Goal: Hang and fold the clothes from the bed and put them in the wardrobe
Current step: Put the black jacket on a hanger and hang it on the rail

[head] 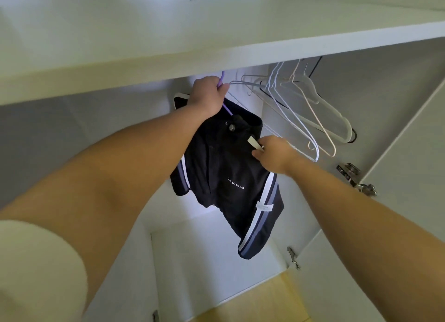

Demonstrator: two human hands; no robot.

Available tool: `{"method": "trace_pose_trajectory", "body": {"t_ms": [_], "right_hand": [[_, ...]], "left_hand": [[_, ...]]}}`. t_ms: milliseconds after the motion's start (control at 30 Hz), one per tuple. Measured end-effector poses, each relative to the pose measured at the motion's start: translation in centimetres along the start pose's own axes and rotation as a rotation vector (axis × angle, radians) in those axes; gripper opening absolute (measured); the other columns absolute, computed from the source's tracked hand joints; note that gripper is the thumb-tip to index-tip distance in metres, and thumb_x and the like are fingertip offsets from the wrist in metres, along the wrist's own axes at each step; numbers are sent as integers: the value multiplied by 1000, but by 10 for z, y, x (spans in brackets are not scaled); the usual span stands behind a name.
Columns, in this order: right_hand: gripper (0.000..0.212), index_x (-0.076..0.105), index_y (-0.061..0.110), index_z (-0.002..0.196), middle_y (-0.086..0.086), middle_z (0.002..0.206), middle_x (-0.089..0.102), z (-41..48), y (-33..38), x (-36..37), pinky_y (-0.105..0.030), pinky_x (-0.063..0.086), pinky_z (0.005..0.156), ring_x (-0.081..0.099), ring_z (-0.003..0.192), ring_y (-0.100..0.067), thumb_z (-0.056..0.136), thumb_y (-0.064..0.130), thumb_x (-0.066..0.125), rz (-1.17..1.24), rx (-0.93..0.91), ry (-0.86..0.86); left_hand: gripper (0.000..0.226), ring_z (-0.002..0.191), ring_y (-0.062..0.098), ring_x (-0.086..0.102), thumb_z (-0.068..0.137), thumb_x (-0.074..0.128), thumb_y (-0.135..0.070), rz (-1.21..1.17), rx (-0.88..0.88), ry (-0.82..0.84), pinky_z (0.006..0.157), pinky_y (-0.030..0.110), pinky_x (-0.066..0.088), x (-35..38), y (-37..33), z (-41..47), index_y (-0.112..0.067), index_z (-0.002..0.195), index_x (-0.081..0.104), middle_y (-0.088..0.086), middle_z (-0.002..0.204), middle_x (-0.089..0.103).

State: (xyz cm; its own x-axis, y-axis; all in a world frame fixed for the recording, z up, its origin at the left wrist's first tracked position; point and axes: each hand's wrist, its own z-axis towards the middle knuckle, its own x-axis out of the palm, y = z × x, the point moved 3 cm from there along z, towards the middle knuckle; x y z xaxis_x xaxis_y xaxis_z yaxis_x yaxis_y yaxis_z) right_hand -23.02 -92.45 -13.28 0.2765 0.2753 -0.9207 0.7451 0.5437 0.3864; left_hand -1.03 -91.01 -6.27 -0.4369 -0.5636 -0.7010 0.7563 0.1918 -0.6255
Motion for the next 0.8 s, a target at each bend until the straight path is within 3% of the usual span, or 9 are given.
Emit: {"method": "trace_pose_trajectory", "body": {"t_ms": [200,467,633,700,800], "right_hand": [[18,56,10,92,-2,75,49,-17,38,21,-23,31,47,49,62,-15,104,24,52,46,-13,-11],[29,65,5,94,-4,74,60,-52,119,57,-26,53,63,58,62,-14,104,29,52,199,-184,40],[35,61,8,81,0,66,54,-74,174,80,-15,39,48,53,55,-10,104,33,53,250,-298,84],[37,54,12,73,-1,66,54,-83,194,86,-17,41,50,54,57,-11,104,32,52,265,-338,109],[36,55,9,75,-3,66,53,-100,221,95,-28,53,57,58,61,-16,105,29,51,284,-397,190]], "left_hand": [[25,102,22,67,103,50,-14,-83,-55,-24,88,25,49,-25,22,-19,-4,106,72,8,105,74],[31,89,20,64,103,52,-23,3,-122,-178,76,25,44,-85,66,-61,-6,95,76,2,88,67],[35,84,21,67,102,53,-31,140,-188,-238,73,24,45,-132,93,-89,-8,91,77,5,87,72],[36,80,21,67,101,55,-34,205,-234,-267,70,24,44,-149,102,-98,-7,90,76,3,83,71],[37,82,20,67,101,56,-36,239,-331,-304,74,27,45,-173,120,-111,-7,93,78,7,93,75]]}}
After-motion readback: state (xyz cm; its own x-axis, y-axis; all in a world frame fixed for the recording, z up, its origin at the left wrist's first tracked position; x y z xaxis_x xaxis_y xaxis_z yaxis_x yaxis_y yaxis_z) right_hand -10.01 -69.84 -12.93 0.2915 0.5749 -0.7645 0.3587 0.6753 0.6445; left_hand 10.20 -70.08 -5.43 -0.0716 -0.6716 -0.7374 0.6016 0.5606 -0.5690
